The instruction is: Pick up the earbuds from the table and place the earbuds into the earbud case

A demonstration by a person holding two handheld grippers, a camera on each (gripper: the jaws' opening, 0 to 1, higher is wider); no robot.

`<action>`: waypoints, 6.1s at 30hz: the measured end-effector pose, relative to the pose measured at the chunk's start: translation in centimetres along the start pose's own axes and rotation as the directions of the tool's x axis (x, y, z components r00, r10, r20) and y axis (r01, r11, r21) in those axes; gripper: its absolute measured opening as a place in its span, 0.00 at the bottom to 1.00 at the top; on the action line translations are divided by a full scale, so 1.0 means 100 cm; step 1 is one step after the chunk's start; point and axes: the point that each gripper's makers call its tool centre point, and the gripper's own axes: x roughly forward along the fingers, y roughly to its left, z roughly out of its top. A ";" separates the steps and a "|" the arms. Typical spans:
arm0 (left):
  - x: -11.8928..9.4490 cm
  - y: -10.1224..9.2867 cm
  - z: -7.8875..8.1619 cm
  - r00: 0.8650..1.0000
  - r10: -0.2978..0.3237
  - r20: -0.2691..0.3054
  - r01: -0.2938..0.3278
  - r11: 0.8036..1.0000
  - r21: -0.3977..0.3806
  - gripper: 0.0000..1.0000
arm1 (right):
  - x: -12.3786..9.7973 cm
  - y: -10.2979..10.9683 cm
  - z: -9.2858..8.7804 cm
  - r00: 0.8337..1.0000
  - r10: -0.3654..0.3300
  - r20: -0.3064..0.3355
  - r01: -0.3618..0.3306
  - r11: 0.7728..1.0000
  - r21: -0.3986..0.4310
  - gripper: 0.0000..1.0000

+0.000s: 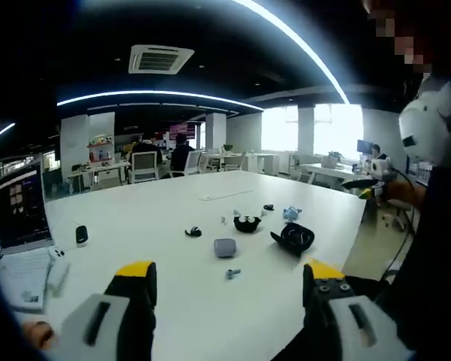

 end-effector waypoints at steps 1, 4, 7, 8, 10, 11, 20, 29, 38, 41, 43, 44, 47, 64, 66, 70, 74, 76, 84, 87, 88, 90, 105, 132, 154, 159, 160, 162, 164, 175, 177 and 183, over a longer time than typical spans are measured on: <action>0.001 -0.002 0.000 1.000 -0.010 -0.008 0.010 1.000 0.005 0.81 | 0.000 0.001 0.003 1.000 0.007 0.003 -0.007 1.000 0.001 0.84; 0.003 -0.007 0.000 0.999 -0.033 -0.030 0.034 0.999 0.011 0.81 | 0.003 0.004 0.006 1.000 0.024 -0.013 -0.024 1.000 -0.015 0.84; 0.005 -0.010 -0.003 0.997 -0.049 -0.059 0.050 0.999 0.018 0.81 | 0.005 0.006 0.001 0.998 0.036 -0.050 -0.038 0.998 -0.041 0.84; 0.006 -0.011 -0.004 0.996 -0.053 -0.066 0.055 0.998 0.020 0.81 | 0.006 0.006 0.000 0.997 0.039 -0.067 -0.042 0.998 -0.050 0.84; 0.009 -0.014 -0.003 0.995 -0.064 -0.077 0.066 0.997 0.026 0.81 | 0.007 0.006 -0.003 0.995 0.043 -0.095 -0.049 0.997 -0.059 0.83; 0.010 -0.015 -0.003 0.994 -0.070 -0.078 0.072 0.997 0.029 0.81 | 0.008 0.006 -0.005 0.993 0.043 -0.113 -0.050 0.997 -0.061 0.82; 0.024 -0.031 0.001 0.984 -0.130 -0.121 0.138 0.989 0.055 0.80 | 0.010 0.005 -0.004 0.978 0.044 -0.204 -0.062 0.995 -0.082 0.81; 0.031 -0.030 0.004 0.972 -0.134 -0.190 0.154 0.984 0.090 0.79 | 0.010 -0.003 -0.001 0.964 0.049 -0.261 -0.082 0.990 -0.116 0.85; 0.034 -0.027 -0.002 0.951 -0.136 -0.277 0.176 0.977 0.122 0.81 | 0.017 0.007 0.007 0.943 0.111 -0.314 -0.165 0.975 -0.149 0.87; 0.034 -0.029 -0.001 0.945 -0.149 -0.291 0.192 0.973 0.124 0.81 | 0.019 0.011 0.009 0.931 0.137 -0.338 -0.198 0.968 -0.154 0.87; 0.034 -0.031 0.001 0.943 -0.153 -0.294 0.198 0.972 0.130 0.81 | 0.021 0.014 0.009 0.924 0.150 -0.352 -0.216 0.964 -0.156 0.88; 0.034 -0.031 0.002 0.943 -0.154 -0.294 0.200 0.971 0.133 0.81 | 0.022 0.016 0.009 0.920 0.156 -0.359 -0.226 0.961 -0.159 0.88; 0.033 -0.032 0.005 0.944 -0.157 -0.291 0.203 0.970 0.136 0.81 | 0.021 0.022 0.011 0.908 0.178 -0.380 -0.258 0.951 -0.170 0.88; 0.037 -0.026 0.018 0.944 -0.137 -0.299 0.194 0.966 0.169 0.82 | 0.037 0.026 0.029 0.883 0.183 -0.433 -0.299 0.929 -0.217 0.86; 0.037 -0.021 0.019 0.944 -0.130 -0.304 0.190 0.966 0.177 0.82 | 0.038 0.023 0.029 0.879 0.175 -0.443 -0.296 0.930 -0.219 0.86; 0.039 -0.011 0.021 0.944 -0.121 -0.308 0.183 0.966 0.183 0.82 | 0.040 0.018 0.030 0.871 0.167 -0.462 -0.299 0.927 -0.228 0.86; 0.041 -0.007 0.023 0.939 -0.148 -0.310 0.206 0.965 0.164 0.83 | 0.042 0.012 0.032 0.863 0.161 -0.479 -0.302 0.925 -0.232 0.86; 0.042 -0.003 0.024 0.938 -0.155 -0.311 0.213 0.964 0.162 0.83 | 0.042 0.009 0.034 0.859 0.156 -0.488 -0.303 0.923 -0.237 0.86; 0.048 0.008 0.023 0.926 -0.164 -0.340 0.234 0.956 0.175 0.83 | 0.043 -0.009 0.043 0.851 0.128 -0.510 -0.290 0.924 -0.251 0.86; 0.049 0.012 0.027 0.927 -0.151 -0.343 0.223 0.957 0.183 0.83 | 0.043 -0.010 0.044 0.846 0.124 -0.518 -0.292 0.922 -0.255 0.86; 0.049 0.014 0.029 0.929 -0.144 -0.340 0.216 0.959 0.185 0.83 | 0.043 -0.010 0.045 0.845 0.124 -0.521 -0.294 0.921 -0.257 0.86; 0.049 0.015 0.032 0.932 -0.137 -0.336 0.208 0.960 0.188 0.83 | 0.043 -0.010 0.046 0.842 0.122 -0.525 -0.297 0.918 -0.262 0.86; 0.047 0.011 0.042 0.929 -0.128 -0.348 0.215 0.950 0.226 0.83 | 0.042 -0.026 0.052 0.821 0.119 -0.558 -0.313 0.912 -0.266 0.86; 0.044 -0.025 0.049 0.907 -0.229 -0.353 0.319 0.921 0.222 0.83 | 0.035 -0.008 0.067 0.803 0.137 -0.580 -0.351 0.895 -0.275 0.86; 0.038 -0.001 0.046 0.935 -0.112 -0.336 0.195 0.955 0.224 0.84 | 0.054 -0.031 0.076 0.800 0.097 -0.592 -0.316 0.907 -0.279 0.86; 0.035 -0.011 0.046 0.939 -0.110 -0.325 0.190 0.956 0.224 0.84 | 0.057 -0.036 0.076 0.792 0.101 -0.603 -0.326 0.904 -0.276 0.86; 0.034 -0.012 0.046 0.940 -0.110 -0.324 0.189 0.956 0.224 0.84 | 0.057 -0.037 0.076 0.792 0.101 -0.603 -0.325 0.905 -0.275 0.86; 0.033 -0.015 0.046 0.940 -0.108 -0.322 0.187 0.956 0.225 0.84 | 0.059 -0.038 0.077 0.792 0.101 -0.603 -0.324 0.905 -0.274 0.86; 0.031 -0.015 0.047 0.943 -0.097 -0.319 0.176 0.958 0.228 0.84 | 0.060 -0.039 0.076 0.790 0.099 -0.605 -0.325 0.905 -0.275 0.86; 0.028 -0.034 0.046 0.954 -0.105 -0.280 0.167 0.965 0.204 0.83 | 0.061 -0.043 0.071 0.786 0.096 -0.611 -0.323 0.906 -0.274 0.86; 0.029 -0.038 0.044 0.956 -0.112 -0.273 0.167 0.968 0.188 0.83 | 0.060 -0.042 0.070 0.785 0.096 -0.611 -0.325 0.905 -0.275 0.85; 0.039 -0.055 0.029 0.954 -0.154 -0.257 0.189 0.975 0.115 0.82 | 0.057 -0.037 0.065 0.782 0.105 -0.614 -0.337 0.900 -0.276 0.85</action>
